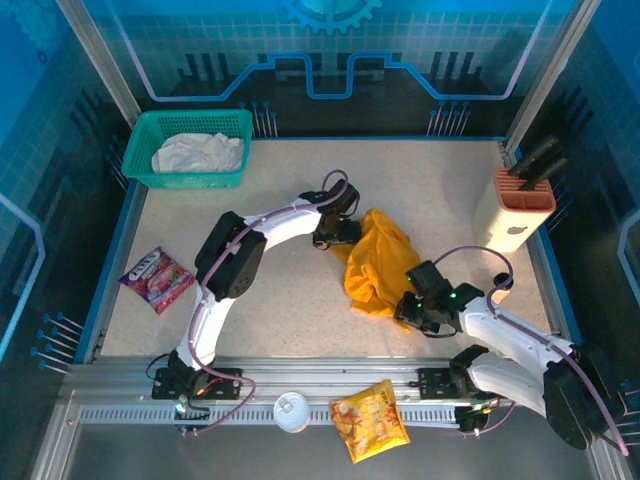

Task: Fold and stack the t-shirts

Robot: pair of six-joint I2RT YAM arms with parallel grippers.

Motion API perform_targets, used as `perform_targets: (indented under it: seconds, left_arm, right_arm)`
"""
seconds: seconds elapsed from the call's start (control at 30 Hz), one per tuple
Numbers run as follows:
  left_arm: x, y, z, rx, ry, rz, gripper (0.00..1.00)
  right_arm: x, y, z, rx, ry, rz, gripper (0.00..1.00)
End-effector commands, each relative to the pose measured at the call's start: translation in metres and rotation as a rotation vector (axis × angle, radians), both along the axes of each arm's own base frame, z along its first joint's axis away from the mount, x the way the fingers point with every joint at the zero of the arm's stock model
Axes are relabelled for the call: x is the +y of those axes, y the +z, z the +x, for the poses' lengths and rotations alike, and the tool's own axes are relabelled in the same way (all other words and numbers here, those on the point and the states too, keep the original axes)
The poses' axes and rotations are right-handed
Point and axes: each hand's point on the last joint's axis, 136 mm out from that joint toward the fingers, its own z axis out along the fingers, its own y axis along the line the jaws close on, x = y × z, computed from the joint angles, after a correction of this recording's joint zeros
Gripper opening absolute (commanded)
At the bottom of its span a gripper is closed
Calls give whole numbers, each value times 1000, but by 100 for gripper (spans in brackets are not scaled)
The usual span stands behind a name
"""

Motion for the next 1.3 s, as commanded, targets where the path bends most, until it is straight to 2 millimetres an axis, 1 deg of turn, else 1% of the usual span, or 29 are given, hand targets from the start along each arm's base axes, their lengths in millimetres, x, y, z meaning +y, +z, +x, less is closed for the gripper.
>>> perform_targets:
  seconds: [0.0, 0.03, 0.1, 0.13, 0.23, 0.27, 0.3, 0.4, 0.47, 0.57, 0.67, 0.73, 0.8, 0.83, 0.87, 0.93, 1.0, 1.1, 1.2, 1.27]
  left_arm:
    - [-36, -2, -6, 42, -51, -120, 73]
    - [-38, -6, -9, 48, -57, -118, 70]
    - [-39, -9, -13, 57, -61, -112, 59]
    - [-37, -10, -14, 60, -57, -107, 50]
    - [-26, -8, -11, 36, -46, -67, 11]
    - [-22, -6, -10, 26, -43, -51, 0]
    - [-17, -5, -8, 19, -38, -36, 0]
    - [6, 5, 0, -25, -8, 18, 0]
    - [29, 17, 6, -64, 30, 52, 0]
    - [76, 43, 14, -139, 111, 101, 0]
    - [124, 70, 17, -200, 182, 156, 0]
    - [150, 86, 15, -237, 214, 189, 0]
    - [170, 99, 10, -274, 234, 222, 0]
    - [179, 106, 6, -293, 245, 242, 0]
    - [187, 111, 2, -308, 252, 261, 0]
    - [198, 118, -5, -332, 262, 292, 0]
    - [206, 124, -10, -352, 268, 318, 0]
    - [214, 130, -15, -372, 271, 344, 0]
    - [218, 133, -19, -380, 275, 359, 0]
    - [221, 133, -22, -381, 278, 369, 0]
  right_arm:
    - [-2, 14, 13, -56, 9, -49, 15]
    - [-5, 17, 14, -60, 11, -67, 10]
    - [-11, 20, 14, -64, 15, -96, 0]
    - [-14, 22, 15, -67, 15, -107, 0]
    - [-22, 30, 18, -79, 20, -128, 0]
    - [-25, 32, 20, -83, 19, -136, 0]
    - [-29, 36, 22, -90, 16, -144, 0]
    - [-41, 50, 29, -125, 9, -170, 0]
    - [-49, 61, 35, -158, 11, -187, 0]
    - [-61, 77, 46, -185, 30, -226, 0]
    - [-72, 85, 59, -178, 53, -290, 0]
    - [-77, 86, 69, -161, 79, -341, 0]
    - [-82, 88, 81, -141, 103, -400, 0]
    - [-86, 85, 85, -117, 115, -440, 0]
    - [-89, 91, 96, -117, 117, -479, 0]
    - [-99, 95, 112, -104, 125, -564, 0]
    - [-109, 99, 129, -95, 128, -650, 0]
    - [-123, 106, 163, -95, 126, -738, 0]
    - [-130, 111, 205, -115, 130, -784, 0]
    - [-131, 109, 233, -116, 144, -795, 0]
